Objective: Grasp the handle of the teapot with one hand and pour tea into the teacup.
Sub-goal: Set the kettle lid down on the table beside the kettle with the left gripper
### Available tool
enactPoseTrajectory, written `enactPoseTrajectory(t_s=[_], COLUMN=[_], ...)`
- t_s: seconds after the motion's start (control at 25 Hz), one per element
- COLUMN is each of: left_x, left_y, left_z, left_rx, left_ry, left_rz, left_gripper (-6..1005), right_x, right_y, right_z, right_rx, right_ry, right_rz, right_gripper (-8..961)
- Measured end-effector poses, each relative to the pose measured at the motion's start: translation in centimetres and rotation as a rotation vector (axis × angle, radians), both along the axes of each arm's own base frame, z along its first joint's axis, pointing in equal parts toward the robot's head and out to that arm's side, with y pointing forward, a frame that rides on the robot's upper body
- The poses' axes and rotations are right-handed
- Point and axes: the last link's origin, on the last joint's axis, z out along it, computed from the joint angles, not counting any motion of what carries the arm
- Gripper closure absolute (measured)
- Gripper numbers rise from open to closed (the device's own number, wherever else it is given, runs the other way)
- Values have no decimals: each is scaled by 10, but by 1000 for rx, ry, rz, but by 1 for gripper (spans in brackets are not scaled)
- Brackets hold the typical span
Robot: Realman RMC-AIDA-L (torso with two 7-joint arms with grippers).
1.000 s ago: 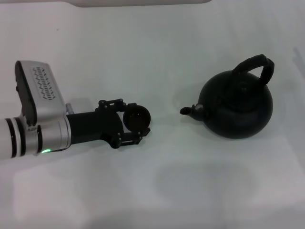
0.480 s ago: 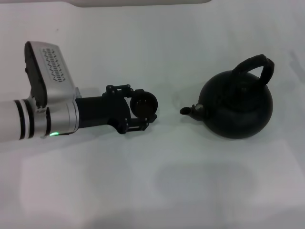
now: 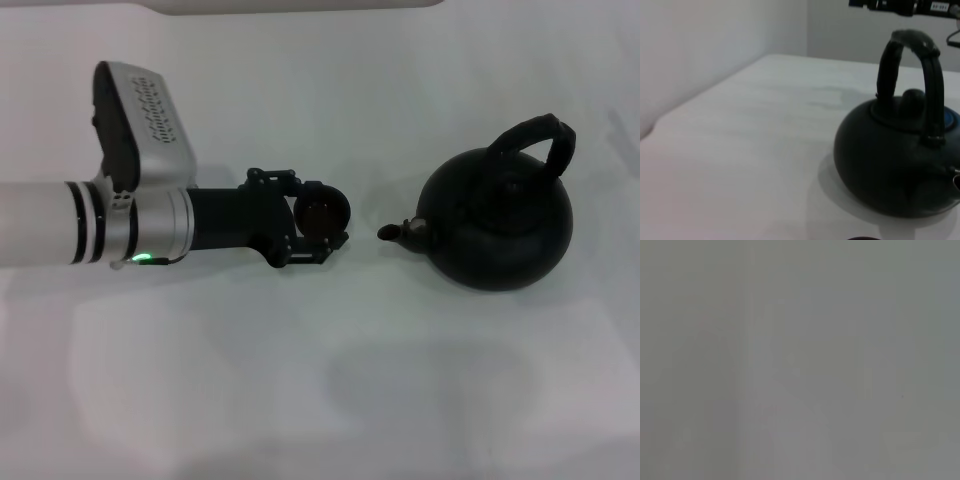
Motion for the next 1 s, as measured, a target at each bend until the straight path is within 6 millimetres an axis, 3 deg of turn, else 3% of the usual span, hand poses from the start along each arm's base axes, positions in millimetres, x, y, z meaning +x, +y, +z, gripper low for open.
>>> enactPoseTrajectory(t_s=[1.0], left_x=[2], left_y=[9], left_z=[-10], left_rx=[-31], left_ry=[19], left_rz=[68], left_gripper=[299], right_x=[-2], right_y=[-3], right_z=[-8], right_rx=[-29], right_ry=[20], right_rz=[10], right_gripper=[142])
